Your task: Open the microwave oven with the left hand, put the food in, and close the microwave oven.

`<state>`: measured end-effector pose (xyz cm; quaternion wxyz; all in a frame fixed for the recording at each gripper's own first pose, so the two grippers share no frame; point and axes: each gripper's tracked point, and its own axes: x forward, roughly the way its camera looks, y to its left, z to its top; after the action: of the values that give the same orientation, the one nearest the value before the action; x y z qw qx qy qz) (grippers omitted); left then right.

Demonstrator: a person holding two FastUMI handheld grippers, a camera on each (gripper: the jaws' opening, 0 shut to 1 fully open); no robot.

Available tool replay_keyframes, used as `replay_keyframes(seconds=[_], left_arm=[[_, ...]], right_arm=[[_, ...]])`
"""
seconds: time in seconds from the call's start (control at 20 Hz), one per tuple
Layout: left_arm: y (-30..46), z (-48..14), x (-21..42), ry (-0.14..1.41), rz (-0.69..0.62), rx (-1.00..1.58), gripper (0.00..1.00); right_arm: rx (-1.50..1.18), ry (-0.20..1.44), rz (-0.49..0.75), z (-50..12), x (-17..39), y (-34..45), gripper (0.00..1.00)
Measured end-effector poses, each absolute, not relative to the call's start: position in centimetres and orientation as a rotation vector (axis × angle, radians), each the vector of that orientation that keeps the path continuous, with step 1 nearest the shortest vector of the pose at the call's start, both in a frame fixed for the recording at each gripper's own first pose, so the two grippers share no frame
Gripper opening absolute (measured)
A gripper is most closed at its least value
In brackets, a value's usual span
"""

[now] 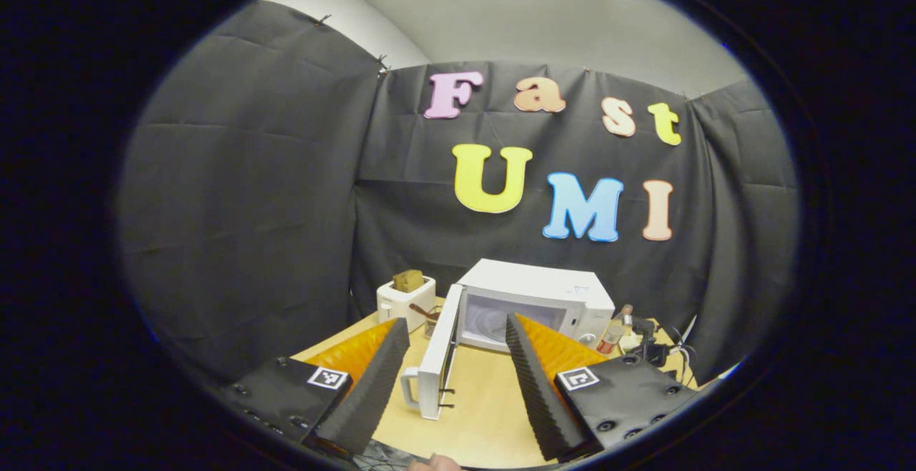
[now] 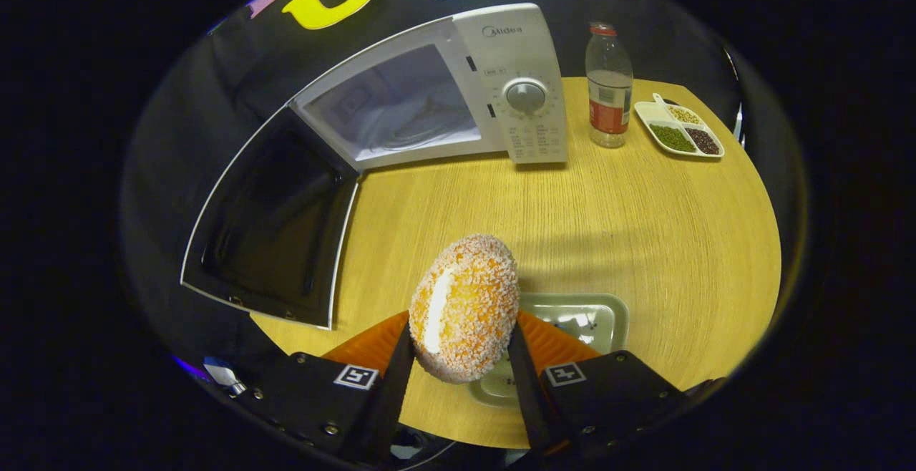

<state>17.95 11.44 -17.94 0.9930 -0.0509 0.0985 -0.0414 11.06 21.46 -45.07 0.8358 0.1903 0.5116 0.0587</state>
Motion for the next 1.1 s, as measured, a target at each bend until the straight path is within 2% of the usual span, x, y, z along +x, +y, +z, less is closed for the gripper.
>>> replay_keyframes(seconds=[0.05, 0.15, 0.25, 0.3, 0.35, 0.45, 0.5, 0.6, 0.65, 0.8, 1.0, 1.1], left_arm=[[12.2, -18.3, 19.0, 0.188, -0.117, -0.072, 0.85], [13.0, -20.0, 20.9, 0.207, -0.190, -0.050, 0.95], [13.0, -21.1, 22.5, 0.218, -0.263, -0.073, 0.86], [13.0, -21.9, 23.2, 0.231, -0.293, -0.082, 0.86], [13.1, -22.6, 24.0, 0.240, -0.314, -0.086, 0.95], [13.3, -23.5, 25.2, 0.249, -0.351, -0.096, 0.85], [13.3, -24.0, 25.8, 0.254, -0.367, -0.103, 0.91], [13.2, -24.5, 26.7, 0.265, -0.394, -0.125, 0.91], [13.1, -24.8, 27.3, 0.271, -0.409, -0.138, 0.96], [13.3, -25.7, 28.4, 0.280, -0.443, -0.145, 0.86], [14.4, -26.8, 29.6, 0.294, -0.462, -0.153, 0.85], [15.1, -27.2, 29.9, 0.300, -0.465, -0.172, 0.85]], right_arm=[[0.408, 1.071, 0.109, -44.7, 11.9, 22.0, 0.70], [0.451, 1.046, 0.074, -43.8, 13.4, 23.6, 0.70], [0.489, 1.014, 0.054, -43.2, 15.3, 25.3, 0.69], [0.504, 1.002, 0.052, -43.0, 16.3, 26.4, 0.69], [0.523, 0.992, 0.048, -43.0, 17.4, 27.5, 0.67], [0.564, 0.964, 0.030, -43.2, 19.8, 29.2, 0.67], [0.600, 0.948, 0.013, -43.3, 21.0, 30.1, 0.69], [0.686, 0.914, -0.021, -43.4, 23.6, 31.6, 0.69], [0.727, 0.897, -0.036, -43.5, 24.9, 32.3, 0.69], [0.802, 0.843, -0.100, -44.3, 28.8, 33.5, 0.69], [0.886, 0.752, -0.178, -45.7, 33.7, 34.1, 0.67], [0.936, 0.714, -0.202, -46.3, 35.8, 34.5, 0.69]])
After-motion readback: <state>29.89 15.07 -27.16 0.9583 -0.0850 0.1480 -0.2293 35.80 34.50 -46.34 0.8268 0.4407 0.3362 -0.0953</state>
